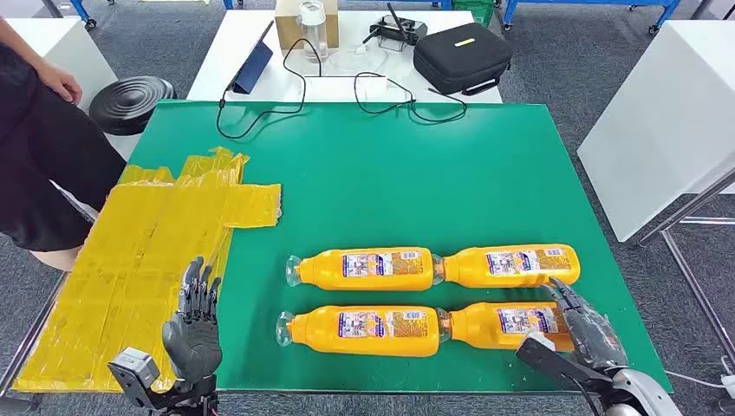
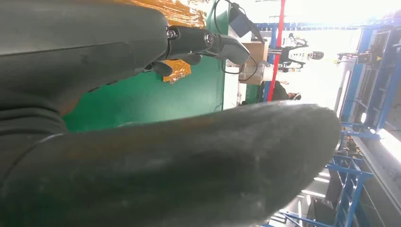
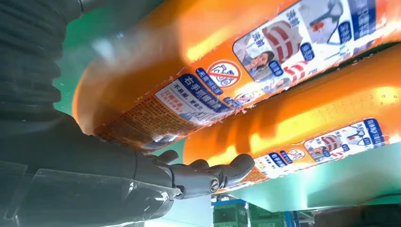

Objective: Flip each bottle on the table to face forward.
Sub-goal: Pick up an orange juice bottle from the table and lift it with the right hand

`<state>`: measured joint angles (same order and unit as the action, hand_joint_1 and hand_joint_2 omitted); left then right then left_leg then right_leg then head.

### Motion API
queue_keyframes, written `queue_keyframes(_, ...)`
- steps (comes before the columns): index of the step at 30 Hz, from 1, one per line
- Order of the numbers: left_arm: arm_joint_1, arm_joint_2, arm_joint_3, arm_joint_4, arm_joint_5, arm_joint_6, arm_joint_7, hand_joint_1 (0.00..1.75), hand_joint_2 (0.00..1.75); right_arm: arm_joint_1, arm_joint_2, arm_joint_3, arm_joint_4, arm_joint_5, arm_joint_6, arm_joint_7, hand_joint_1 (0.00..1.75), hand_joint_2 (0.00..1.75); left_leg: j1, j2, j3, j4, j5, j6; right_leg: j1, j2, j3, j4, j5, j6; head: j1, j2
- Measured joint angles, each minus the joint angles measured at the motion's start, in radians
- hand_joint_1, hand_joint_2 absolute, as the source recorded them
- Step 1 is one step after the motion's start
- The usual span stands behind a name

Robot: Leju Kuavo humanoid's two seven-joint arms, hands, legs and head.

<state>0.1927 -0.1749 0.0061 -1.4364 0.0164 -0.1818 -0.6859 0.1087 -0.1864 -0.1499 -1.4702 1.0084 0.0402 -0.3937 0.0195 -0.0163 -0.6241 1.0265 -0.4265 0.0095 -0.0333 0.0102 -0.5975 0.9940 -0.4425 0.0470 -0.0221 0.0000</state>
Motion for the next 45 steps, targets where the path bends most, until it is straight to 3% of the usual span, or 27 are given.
queue_keyframes(5, -0.015, 0.002, 0.0, 0.017, 0.005, -0.008, 0.0, 0.0, 0.0, -0.012, -0.015, 0.015, 0.018, -0.013, 0.002, 0.016, 0.0, 1.75, 0.0, 0.0, 0.0, 0.0, 0.0, 0.0, 0.0, 0.0, 0.0, 0.0, 0.0, 0.0, 0.0, 0.0)
queue_keyframes(9, -0.028, 0.002, -0.001, 0.032, 0.012, -0.008, 0.0, 0.0, 0.0, -0.013, -0.047, 0.04, 0.032, 0.002, 0.05, 0.058, 1.67, 1.75, 0.0, 0.0, 0.001, 0.0, 0.0, 0.0, 0.0, 0.0, 0.0, 0.0, 0.0, 0.0, 0.0, 0.0)
queue_keyframes(10, -0.031, 0.002, -0.001, 0.036, 0.014, -0.008, 0.0, 0.0, 0.0, -0.012, -0.058, 0.048, 0.034, 0.008, 0.067, 0.069, 1.74, 1.75, 0.0, 0.0, 0.002, 0.0, 0.0, 0.0, 0.0, 0.0, 0.001, 0.0, 0.0, 0.0, 0.0, 0.0)
queue_keyframes(18, -0.055, 0.009, -0.005, 0.065, 0.029, -0.012, 0.0, 0.0, 0.0, 0.032, -0.174, 0.075, 0.024, -0.03, 0.193, 0.121, 1.75, 1.75, 0.0, -0.004, 0.011, 0.0, -0.005, 0.002, 0.0, -0.002, 0.001, -0.003, -0.005, 0.004, 0.0, 0.0)
queue_keyframes(24, -0.069, 0.016, -0.008, 0.087, 0.034, -0.012, 0.0, 0.0, 0.0, 0.082, -0.236, 0.076, -0.013, -0.051, 0.219, 0.133, 1.75, 1.75, 0.0, -0.004, 0.016, 0.0, -0.007, 0.002, 0.0, -0.001, 0.007, -0.004, -0.006, 0.005, 0.0, 0.0)
queue_keyframes(40, -0.076, 0.017, -0.019, 0.101, 0.045, 0.03, 0.0, 0.0, 0.0, 0.109, -0.286, 0.085, -0.07, -0.058, 0.33, 0.224, 1.75, 1.75, 0.0, -0.004, 0.022, 0.0, -0.01, 0.004, 0.0, -0.001, 0.016, -0.009, -0.008, 0.007, 0.0, 0.0)
queue_keyframes(45, -0.056, 0.012, -0.015, 0.086, 0.047, 0.045, 0.0, 0.0, 0.0, 0.063, -0.266, 0.097, -0.04, -0.043, 0.23, 0.173, 1.75, 1.75, 0.001, 0.0, 0.02, 0.0, -0.009, 0.004, 0.001, 0.002, 0.026, -0.009, -0.005, 0.006, 0.001, 0.0)
